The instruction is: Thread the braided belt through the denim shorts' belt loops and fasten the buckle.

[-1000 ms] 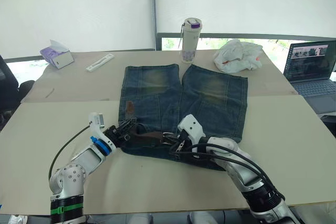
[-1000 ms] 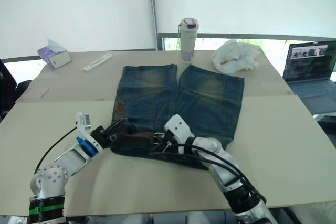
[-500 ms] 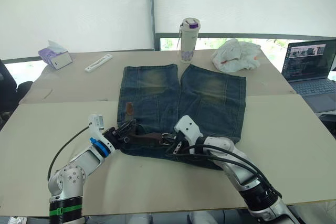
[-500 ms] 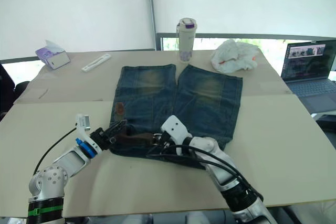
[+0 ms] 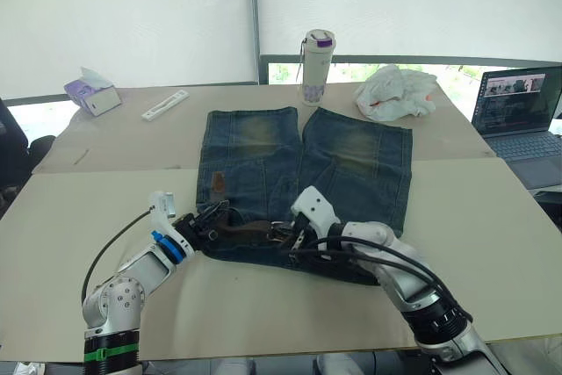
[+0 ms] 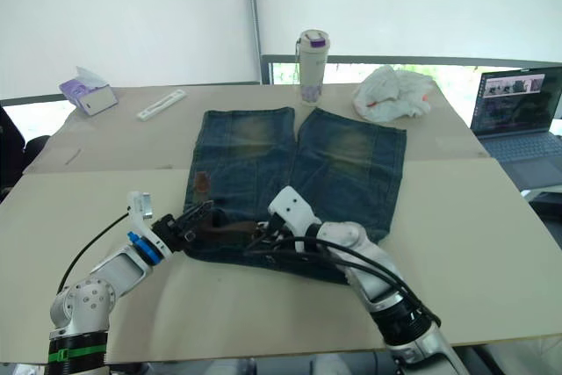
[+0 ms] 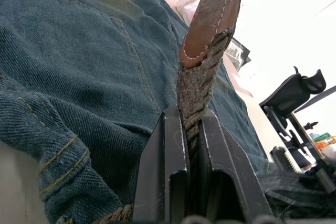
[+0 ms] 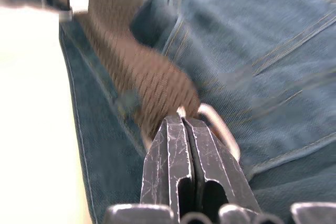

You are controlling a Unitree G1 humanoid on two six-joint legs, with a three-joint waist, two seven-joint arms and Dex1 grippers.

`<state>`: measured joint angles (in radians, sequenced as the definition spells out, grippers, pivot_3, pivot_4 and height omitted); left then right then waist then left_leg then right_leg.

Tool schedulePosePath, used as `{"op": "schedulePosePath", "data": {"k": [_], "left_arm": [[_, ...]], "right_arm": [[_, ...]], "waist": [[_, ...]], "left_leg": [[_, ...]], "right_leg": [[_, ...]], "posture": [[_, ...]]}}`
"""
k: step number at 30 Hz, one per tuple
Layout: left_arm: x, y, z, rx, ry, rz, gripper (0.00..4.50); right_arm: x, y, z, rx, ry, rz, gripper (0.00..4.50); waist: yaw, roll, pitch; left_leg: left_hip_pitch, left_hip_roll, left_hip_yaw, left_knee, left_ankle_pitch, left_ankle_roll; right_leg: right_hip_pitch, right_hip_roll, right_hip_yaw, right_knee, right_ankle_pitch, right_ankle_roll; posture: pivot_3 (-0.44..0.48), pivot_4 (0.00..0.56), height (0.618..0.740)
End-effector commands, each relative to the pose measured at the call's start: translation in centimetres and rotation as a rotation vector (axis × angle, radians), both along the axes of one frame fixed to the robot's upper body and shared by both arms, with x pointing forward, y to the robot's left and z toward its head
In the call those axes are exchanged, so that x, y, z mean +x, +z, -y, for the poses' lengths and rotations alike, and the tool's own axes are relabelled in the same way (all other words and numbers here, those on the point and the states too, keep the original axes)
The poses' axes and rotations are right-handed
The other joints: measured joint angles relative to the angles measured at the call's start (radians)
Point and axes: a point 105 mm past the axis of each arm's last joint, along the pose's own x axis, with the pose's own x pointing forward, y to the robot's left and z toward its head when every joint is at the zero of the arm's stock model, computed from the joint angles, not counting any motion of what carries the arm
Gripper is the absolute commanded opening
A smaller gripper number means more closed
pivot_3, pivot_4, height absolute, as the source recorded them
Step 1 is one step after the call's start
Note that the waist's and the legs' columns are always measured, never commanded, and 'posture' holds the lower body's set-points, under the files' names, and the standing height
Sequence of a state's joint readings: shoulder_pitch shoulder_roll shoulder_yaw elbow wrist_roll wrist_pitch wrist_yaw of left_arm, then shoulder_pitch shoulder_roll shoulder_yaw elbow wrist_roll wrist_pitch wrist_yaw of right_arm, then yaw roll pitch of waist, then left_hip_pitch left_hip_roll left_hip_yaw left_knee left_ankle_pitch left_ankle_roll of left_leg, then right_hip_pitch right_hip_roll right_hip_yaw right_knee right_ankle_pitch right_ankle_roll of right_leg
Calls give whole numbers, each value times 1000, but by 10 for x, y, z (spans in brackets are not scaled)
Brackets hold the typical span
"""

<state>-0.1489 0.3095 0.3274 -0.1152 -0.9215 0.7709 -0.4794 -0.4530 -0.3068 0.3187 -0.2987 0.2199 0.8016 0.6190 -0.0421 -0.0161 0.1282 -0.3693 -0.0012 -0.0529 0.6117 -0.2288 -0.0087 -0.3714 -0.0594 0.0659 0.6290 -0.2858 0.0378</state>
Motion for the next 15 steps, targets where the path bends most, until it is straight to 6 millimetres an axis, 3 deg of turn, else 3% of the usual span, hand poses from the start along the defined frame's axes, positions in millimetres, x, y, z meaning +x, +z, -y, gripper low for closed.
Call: {"op": "schedulePosePath", "data": {"k": [1,8,15], "left_arm": [[0,9,2,16,-11,36,0],[3,17,7,31,-30,59,0],[2,17,7,35,-33,54,0]], "right_arm": [[0,18,-4,42,7,47,32],[-3,-17,2,-81,16,21,32],[-10,-25,-1,-90,37,0,32]], "waist": [[1,0,0],[3,0,0],[0,0,0]], "left_leg": [[0,0,0,0,0,0],[0,-1,0,0,0,0],[0,0,0,-1,0,0]], "right_leg": [[0,0,0,0,0,0],[0,-1,0,-1,0,0],[0,0,0,0,0,0]], "posture": [[0,150,740],[0,150,740],[0,150,740]]}}
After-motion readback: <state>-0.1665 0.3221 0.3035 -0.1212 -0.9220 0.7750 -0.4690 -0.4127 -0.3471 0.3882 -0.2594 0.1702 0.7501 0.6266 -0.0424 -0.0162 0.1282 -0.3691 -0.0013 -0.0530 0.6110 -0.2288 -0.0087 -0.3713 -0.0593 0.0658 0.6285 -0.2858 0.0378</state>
